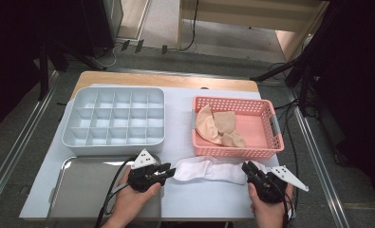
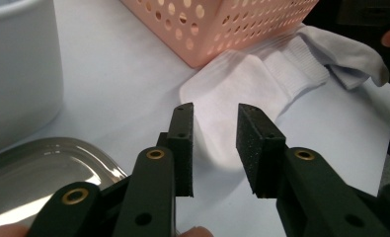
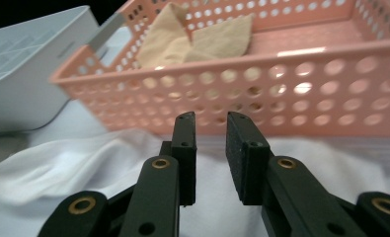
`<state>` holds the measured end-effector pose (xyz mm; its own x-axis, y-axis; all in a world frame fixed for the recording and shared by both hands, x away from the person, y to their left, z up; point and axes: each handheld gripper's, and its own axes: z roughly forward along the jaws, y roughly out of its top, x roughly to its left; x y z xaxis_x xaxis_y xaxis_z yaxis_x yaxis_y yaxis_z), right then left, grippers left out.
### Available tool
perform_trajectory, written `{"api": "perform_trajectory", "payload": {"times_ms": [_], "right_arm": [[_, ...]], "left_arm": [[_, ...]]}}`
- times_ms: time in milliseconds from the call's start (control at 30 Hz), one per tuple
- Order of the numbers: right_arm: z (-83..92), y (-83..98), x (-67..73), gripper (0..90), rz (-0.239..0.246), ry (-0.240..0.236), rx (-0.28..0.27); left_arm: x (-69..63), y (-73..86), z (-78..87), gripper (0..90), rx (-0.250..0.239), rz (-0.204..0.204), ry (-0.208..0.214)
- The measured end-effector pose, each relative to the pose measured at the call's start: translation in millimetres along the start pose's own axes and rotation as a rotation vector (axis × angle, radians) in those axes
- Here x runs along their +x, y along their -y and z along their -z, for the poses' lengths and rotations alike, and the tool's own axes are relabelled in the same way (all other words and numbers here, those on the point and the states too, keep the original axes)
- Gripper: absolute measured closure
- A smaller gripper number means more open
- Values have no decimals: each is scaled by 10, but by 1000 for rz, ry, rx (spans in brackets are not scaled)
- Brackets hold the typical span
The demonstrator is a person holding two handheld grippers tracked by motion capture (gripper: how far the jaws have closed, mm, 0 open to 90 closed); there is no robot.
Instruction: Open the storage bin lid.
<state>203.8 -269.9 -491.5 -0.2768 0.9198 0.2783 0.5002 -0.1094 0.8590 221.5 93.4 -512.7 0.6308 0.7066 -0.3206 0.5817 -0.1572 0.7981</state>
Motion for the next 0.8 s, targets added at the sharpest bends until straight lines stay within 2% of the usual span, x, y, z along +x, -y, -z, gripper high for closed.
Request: {"api": "perform_trajectory", "payload": {"times_ms": [67, 200, 300, 367, 400, 467, 500, 533, 600, 667, 800], "right_arm": [[-3, 87, 134, 753, -2, -46, 29], [-183, 262, 473, 713, 75, -112, 115], [-351, 319, 648, 651, 105, -112, 152], [-453, 342, 721, 644, 130, -75, 178], [-503, 357, 746, 653, 147, -59, 205], [-561, 408, 771, 722, 212, -14, 243], [-562, 432, 771, 758, 246, -8, 229], [-549, 433, 767, 823, 260, -5, 234], [-517, 421, 735, 887, 268, -22, 252], [-483, 414, 683, 900, 254, -47, 262], [-345, 400, 601, 900, 273, -84, 272]], "left_arm": [[-11, 18, -21, 682, 10, -2, -4], [-17, 18, 2, 666, -1, -9, -23], [1, 19, 25, 659, -2, -1, -32], [19, 24, 41, 654, 3, 7, -27], [26, 24, 49, 652, 4, 15, -17], [24, 23, 62, 651, 1, 14, -14], [21, 21, 69, 650, 2, 12, -16], [20, 20, 70, 651, -1, 15, -14], [18, 23, 64, 652, 0, 13, -14], [12, 28, 55, 657, 4, 17, -10], [-2, 35, 50, 656, 10, 11, -9]]}}
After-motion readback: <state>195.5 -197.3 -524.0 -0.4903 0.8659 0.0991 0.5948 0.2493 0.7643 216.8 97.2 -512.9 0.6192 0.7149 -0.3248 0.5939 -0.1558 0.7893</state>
